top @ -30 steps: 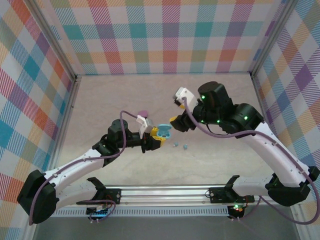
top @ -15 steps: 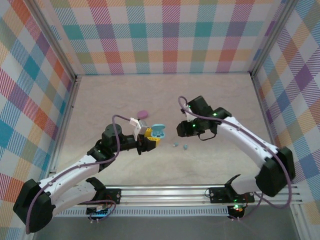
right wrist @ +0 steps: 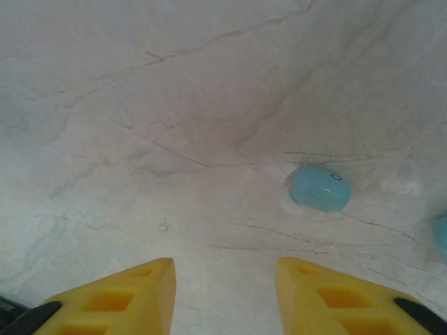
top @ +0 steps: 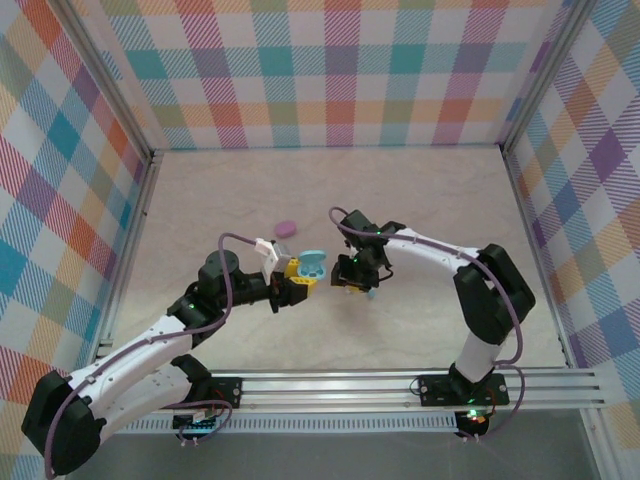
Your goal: Insert wireless bluetooth earbuds into charging case
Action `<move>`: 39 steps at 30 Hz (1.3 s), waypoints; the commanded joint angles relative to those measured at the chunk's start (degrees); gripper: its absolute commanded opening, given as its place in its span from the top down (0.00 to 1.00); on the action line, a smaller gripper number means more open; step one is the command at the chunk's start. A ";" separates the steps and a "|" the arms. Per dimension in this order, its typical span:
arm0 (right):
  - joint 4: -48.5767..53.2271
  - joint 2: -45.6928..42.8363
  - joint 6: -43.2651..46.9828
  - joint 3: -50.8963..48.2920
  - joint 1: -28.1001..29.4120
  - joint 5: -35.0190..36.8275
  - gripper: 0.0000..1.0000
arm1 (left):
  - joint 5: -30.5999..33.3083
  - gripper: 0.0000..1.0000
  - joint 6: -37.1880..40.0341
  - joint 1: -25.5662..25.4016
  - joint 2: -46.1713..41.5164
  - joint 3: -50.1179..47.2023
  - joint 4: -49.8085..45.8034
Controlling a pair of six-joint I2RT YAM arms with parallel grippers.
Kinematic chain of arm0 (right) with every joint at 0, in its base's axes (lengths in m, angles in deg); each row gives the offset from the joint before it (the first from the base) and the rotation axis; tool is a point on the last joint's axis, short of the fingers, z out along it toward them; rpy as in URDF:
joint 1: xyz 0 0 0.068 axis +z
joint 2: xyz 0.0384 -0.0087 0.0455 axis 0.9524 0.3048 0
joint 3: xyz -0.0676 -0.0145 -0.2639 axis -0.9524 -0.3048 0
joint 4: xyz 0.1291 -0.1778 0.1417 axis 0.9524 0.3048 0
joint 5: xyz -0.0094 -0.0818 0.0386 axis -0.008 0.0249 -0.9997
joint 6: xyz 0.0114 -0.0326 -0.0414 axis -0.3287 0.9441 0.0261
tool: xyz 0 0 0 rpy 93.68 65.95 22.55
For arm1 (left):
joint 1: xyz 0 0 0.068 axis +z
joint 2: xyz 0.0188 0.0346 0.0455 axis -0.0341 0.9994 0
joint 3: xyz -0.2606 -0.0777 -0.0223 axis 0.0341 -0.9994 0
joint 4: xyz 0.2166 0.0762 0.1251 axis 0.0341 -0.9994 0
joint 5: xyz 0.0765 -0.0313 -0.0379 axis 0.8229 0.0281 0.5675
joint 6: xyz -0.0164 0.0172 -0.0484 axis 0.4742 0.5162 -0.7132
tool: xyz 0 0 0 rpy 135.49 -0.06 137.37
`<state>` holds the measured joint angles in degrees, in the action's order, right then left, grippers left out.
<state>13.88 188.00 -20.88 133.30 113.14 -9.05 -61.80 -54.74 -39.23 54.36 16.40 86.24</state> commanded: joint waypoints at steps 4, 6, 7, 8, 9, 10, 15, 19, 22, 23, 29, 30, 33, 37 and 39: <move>0.84 3.54 -6.22 -0.51 0.16 3.79 0.52 | 0.61 0.58 2.26 0.54 -2.77 0.03 -2.97; 1.32 4.39 -5.81 -0.09 0.16 4.67 0.52 | 0.78 0.58 2.44 0.54 -3.26 -0.09 -3.29; 1.58 4.85 -5.47 0.25 0.16 5.05 0.52 | 0.87 0.58 2.57 0.54 -3.46 -0.19 -3.41; 2.01 5.48 -5.01 0.69 0.16 5.29 0.52 | 0.88 0.58 2.55 0.54 -3.61 -0.27 -3.51; 2.48 6.16 -4.43 1.51 0.16 5.49 0.52 | 0.79 0.58 2.62 0.54 -3.72 -0.35 -3.55; 2.76 6.82 -3.85 2.25 0.16 5.65 0.52 | 0.87 0.58 2.71 0.54 -3.85 -0.45 -3.60; 5.08 9.11 -0.83 6.03 0.16 8.21 0.52 | 1.04 0.58 2.80 0.54 -4.51 -0.80 -3.77; 6.44 10.45 1.83 8.92 0.16 9.10 0.53 | 1.23 0.58 2.97 0.62 -5.20 -1.02 -4.28; 5.88 10.72 3.12 9.59 0.14 9.13 0.54 | 1.31 0.59 3.28 0.63 -5.48 -1.16 -4.73; 5.94 10.80 3.62 9.88 0.16 9.27 0.54 | 1.30 0.58 3.18 0.63 -5.48 -1.10 -4.74; 8.28 11.54 6.67 11.81 0.33 9.91 0.56 | 1.31 0.59 3.25 0.63 -5.62 -1.20 -4.83; 8.60 11.23 6.98 11.72 0.49 10.45 0.56 | 1.31 0.58 3.31 0.63 -5.57 -1.25 -4.75; 10.00 10.07 7.79 11.63 1.26 13.36 0.58 | 1.21 0.59 3.31 0.63 -5.48 -1.25 -4.83; 11.53 9.24 9.35 11.59 2.83 16.54 0.61 | 1.13 0.59 3.23 0.63 -5.48 -1.25 -4.88; 12.02 9.56 9.98 11.71 3.53 17.27 0.63 | 1.23 0.59 3.28 0.63 -5.57 -1.09 -4.92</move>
<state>22.67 198.66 -13.18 143.94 115.39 5.07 -60.71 -52.36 -39.14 49.66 15.68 81.61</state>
